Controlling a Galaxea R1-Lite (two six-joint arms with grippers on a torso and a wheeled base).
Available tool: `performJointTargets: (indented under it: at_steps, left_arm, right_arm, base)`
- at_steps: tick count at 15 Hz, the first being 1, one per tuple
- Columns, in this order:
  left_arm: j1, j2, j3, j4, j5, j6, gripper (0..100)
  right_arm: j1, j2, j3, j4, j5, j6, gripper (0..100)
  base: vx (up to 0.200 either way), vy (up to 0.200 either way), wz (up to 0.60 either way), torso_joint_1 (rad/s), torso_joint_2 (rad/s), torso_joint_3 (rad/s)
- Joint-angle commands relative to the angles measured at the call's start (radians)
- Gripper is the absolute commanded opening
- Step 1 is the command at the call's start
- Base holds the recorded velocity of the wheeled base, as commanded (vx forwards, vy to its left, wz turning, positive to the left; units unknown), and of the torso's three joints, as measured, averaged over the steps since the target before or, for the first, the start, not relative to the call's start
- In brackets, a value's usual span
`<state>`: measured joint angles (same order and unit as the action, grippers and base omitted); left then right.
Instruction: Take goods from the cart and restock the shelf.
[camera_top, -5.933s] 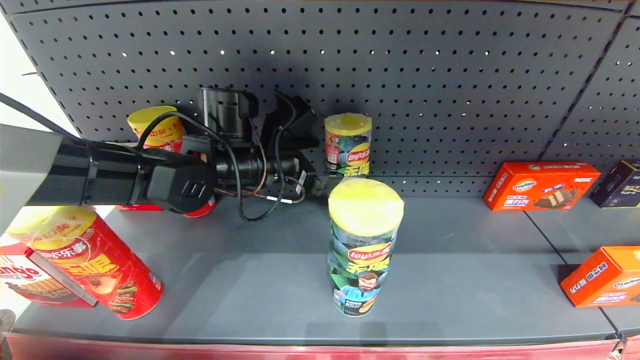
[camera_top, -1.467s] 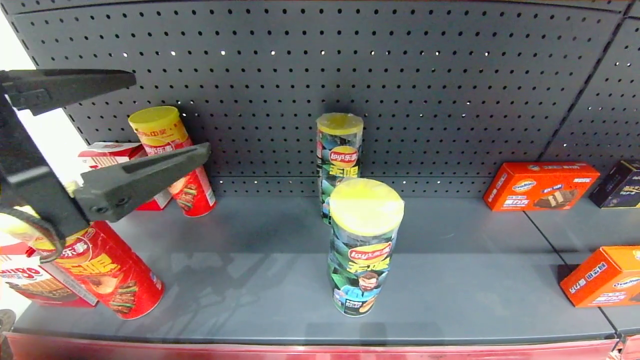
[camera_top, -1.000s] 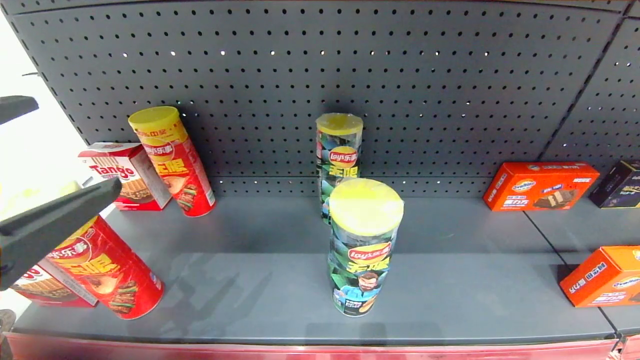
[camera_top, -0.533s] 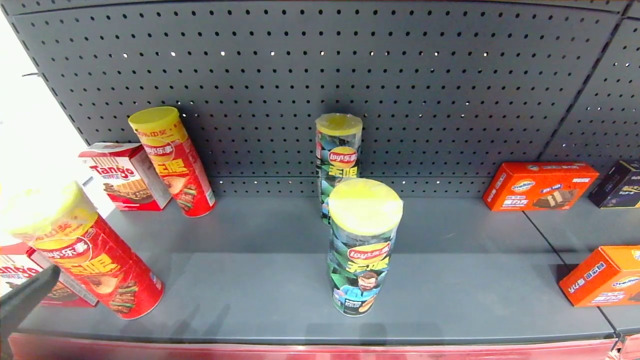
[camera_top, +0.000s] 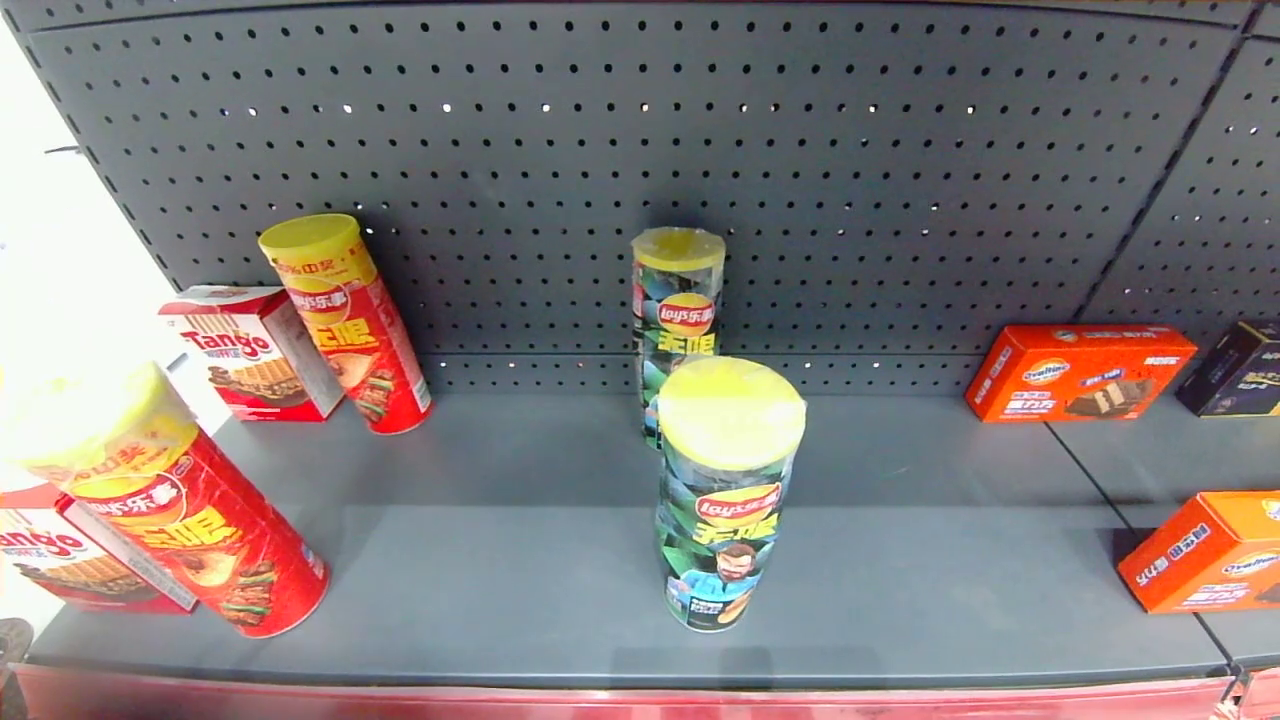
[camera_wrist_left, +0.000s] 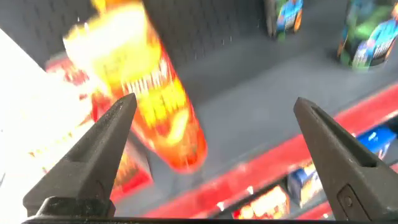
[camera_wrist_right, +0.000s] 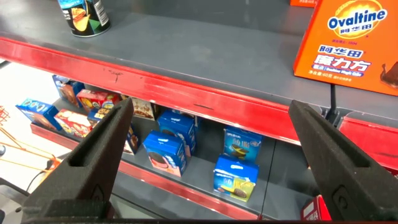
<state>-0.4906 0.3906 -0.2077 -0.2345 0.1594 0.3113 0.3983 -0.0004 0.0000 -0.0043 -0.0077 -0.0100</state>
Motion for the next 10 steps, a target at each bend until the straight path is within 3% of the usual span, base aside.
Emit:
performJointTargets:
  at_steps: [1, 4, 5, 7, 10]
  left_arm:
    - [0.047, -0.084, 0.096, 0.001, 0.0, -0.037, 100]
    - [0.172, -0.154, 0.208, 0.006, 0.0, -0.077, 100]
    - [0.201, -0.187, 0.208, 0.063, 0.0, -0.087, 100]
    - [0.245, -0.312, 0.203, 0.204, 0.0, -0.101, 100]
    - [0.257, -0.299, 0.195, 0.216, 0.003, -0.129, 100]
  right_arm:
    - [0.001, 0.0, 0.0, 0.0, 0.0, -0.001, 100]
    - [0.001, 0.0, 0.0, 0.0, 0.0, -0.001, 100]
    - [0.001, 0.0, 0.0, 0.0, 0.0, -0.001, 100]
    - [0.002, 0.0, 0.0, 0.0, 0.002, -0.001, 100]
    - [-0.059, 0.0, 0.0, 0.003, -0.003, -0.004, 100]
  base:
    - [0.0, 0.0, 0.0, 0.0, 0.0, 0.0]
    - [0.0, 0.0, 0.0, 0.0, 0.0, 0.0]
    - [0.0, 0.0, 0.0, 0.0, 0.0, 0.0]
    - [0.0, 0.0, 0.0, 0.0, 0.0, 0.0]
    - [0.0, 0.0, 0.0, 0.0, 0.0, 0.0]
